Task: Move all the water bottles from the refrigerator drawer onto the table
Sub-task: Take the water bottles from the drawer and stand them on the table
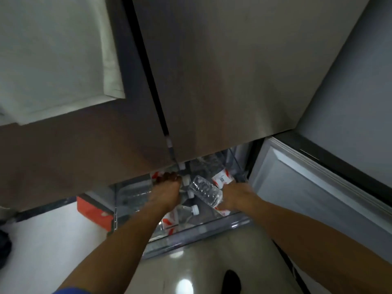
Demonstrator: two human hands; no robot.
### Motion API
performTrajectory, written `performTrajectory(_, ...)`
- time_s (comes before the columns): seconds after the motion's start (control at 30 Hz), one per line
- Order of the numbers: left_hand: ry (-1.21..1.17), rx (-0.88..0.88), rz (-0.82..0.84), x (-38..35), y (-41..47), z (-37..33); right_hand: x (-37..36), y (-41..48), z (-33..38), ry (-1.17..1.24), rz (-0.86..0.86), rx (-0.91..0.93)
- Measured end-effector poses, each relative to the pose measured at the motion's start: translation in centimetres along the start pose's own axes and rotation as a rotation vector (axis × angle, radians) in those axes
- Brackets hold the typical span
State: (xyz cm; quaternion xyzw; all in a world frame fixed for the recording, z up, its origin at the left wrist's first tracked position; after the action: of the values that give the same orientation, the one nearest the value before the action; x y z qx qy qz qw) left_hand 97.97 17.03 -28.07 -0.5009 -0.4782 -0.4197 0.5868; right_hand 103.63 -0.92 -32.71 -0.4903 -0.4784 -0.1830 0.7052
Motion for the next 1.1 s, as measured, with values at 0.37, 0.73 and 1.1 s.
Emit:
performTrajectory(0.37,0.147,0.016,-0.057,0.0,0.9,-1.0,-1.4,1.9,0.7,-0.207,0.060,0.047)
performTrajectory(0.73,0.148,-0.109,-0.440,7.5,-7.0,-0.1,7.0,-1.6,2.6,-0.020,-0.153,0.024)
performTrajectory(1.1,0.054,-0.039,-0.488,10.2,-13.6,4.6,9.3,-7.3,4.0,0.127,-0.241,-0.022)
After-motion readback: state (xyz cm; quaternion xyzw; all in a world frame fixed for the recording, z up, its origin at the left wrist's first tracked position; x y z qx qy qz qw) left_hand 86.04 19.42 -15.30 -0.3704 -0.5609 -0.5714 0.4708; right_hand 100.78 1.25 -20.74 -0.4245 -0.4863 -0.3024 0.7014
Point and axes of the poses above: each hand's wrist, its own y-axis towards the middle knuckle, its own x-axis out of the back of the hand, z = x × y, the point moved 10 cm from there along y, towards the middle knuckle, and after that the axes turned 1 degree about y, right-handed, at the moved point
